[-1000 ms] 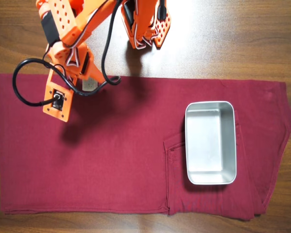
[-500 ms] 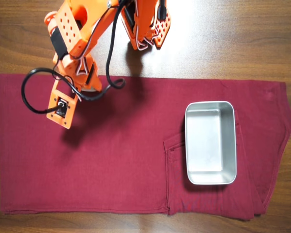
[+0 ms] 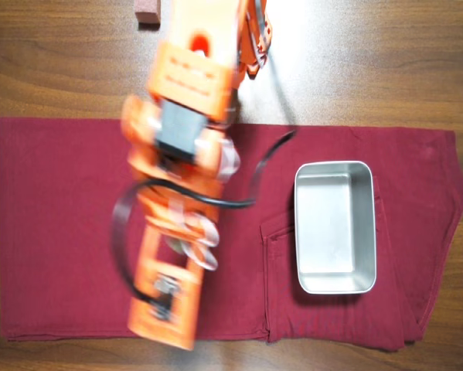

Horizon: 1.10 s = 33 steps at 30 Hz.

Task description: Grab the cube

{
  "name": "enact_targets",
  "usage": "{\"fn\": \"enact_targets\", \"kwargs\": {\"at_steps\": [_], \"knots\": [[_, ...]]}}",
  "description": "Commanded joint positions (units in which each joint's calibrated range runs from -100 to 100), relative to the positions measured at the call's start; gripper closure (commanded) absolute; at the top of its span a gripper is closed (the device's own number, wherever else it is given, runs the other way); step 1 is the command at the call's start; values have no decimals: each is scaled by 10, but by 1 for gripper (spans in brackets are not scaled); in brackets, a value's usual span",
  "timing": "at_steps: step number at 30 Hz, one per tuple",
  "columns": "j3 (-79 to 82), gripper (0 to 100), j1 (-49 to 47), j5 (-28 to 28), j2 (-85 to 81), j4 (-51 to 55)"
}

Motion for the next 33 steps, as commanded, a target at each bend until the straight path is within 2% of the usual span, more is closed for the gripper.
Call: {"fn": "enact_targets", "kwargs": {"at_steps": [1,5,9,15,16,17,19,21,25,27,30,33], "knots": [[-24,100,-208,-44,1,-61],[-32,100,-421,-110,45,-76],[-47,100,-510,-132,99,-59],[-47,99,-502,-124,121,-50],[-47,96,-501,-126,123,-50],[-47,86,-502,-128,122,-40],[-51,74,-502,-126,121,-17],[-68,67,-502,-125,127,11],[-74,63,-500,-125,127,0],[-77,66,-489,-118,124,8],[-77,97,-429,-89,93,-15],[-65,100,-331,-65,41,-74]]}}
